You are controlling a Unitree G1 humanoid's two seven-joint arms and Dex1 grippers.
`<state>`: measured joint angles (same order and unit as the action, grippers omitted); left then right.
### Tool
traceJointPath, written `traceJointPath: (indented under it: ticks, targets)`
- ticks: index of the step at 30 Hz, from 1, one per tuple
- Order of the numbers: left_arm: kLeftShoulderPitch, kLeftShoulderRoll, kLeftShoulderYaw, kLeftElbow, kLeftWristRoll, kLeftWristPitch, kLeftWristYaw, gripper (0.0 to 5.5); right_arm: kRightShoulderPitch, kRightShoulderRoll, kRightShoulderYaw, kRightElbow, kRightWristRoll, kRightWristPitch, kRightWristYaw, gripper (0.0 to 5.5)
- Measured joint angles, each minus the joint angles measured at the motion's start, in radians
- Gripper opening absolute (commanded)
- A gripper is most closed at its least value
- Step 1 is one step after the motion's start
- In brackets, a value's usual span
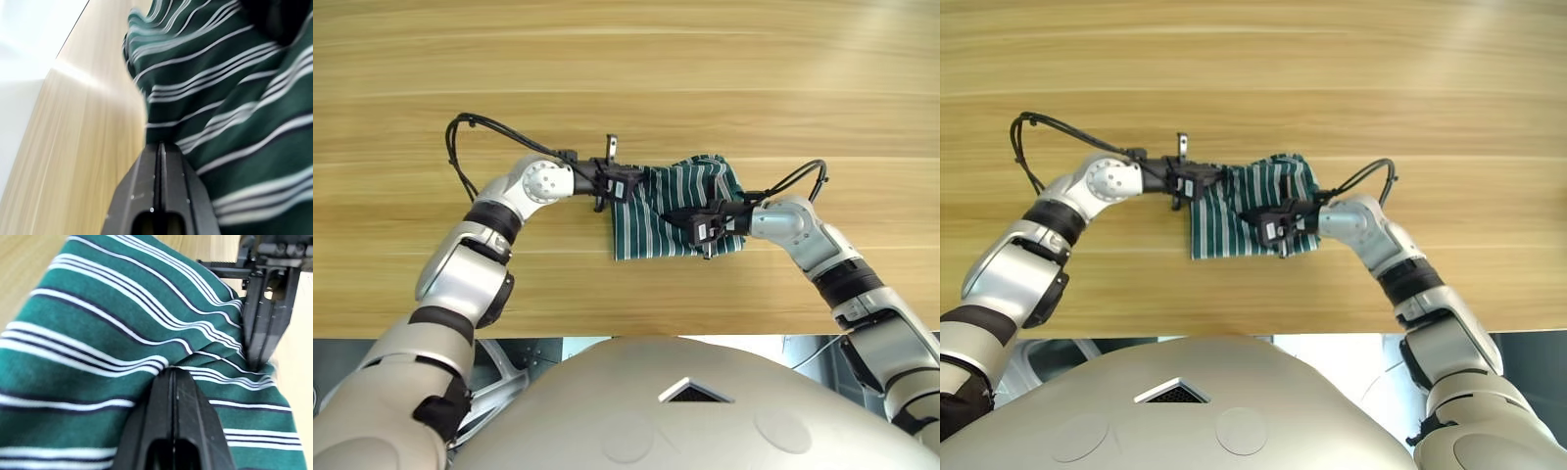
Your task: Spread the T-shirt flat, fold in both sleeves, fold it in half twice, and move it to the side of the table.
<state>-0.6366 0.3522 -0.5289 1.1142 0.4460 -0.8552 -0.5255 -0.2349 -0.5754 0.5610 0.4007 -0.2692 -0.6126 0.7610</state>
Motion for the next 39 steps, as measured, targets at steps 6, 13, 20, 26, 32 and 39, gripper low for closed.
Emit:
traceJointPath:
  ticks: [6,13,20,26,32,39]
  targets:
    - [-0.065,0.023,0.114,0.189,-0.044,0.132,0.055,0.0,-0.003,0.005,-0.001,0.018,0.0,-0.016,-0.008,0.03]
    - [-0.045,0.03,0.19,0.209,-0.081,0.154,0.09,0.0,0.047,0.009,-0.073,-0.006,0.054,-0.014,-0.057,0.03]
    - [0.032,0.029,0.305,0.206,-0.173,0.092,0.075,0.0,-0.006,0.048,-0.282,0.003,0.119,0.14,-0.239,0.03]
    - [0.057,0.022,0.363,0.2,-0.218,0.066,0.032,0.0,-0.027,0.098,-0.298,0.039,0.13,0.196,-0.235,0.03]
    - [0.061,-0.004,0.44,0.192,-0.295,0.055,-0.03,0.0,0.013,0.095,-0.299,-0.216,0.358,0.201,-0.019,0.03]
    - [0.066,-0.021,0.479,0.192,-0.315,0.081,-0.033,0.0,0.027,0.103,-0.221,-0.253,0.319,0.212,0.064,0.03]
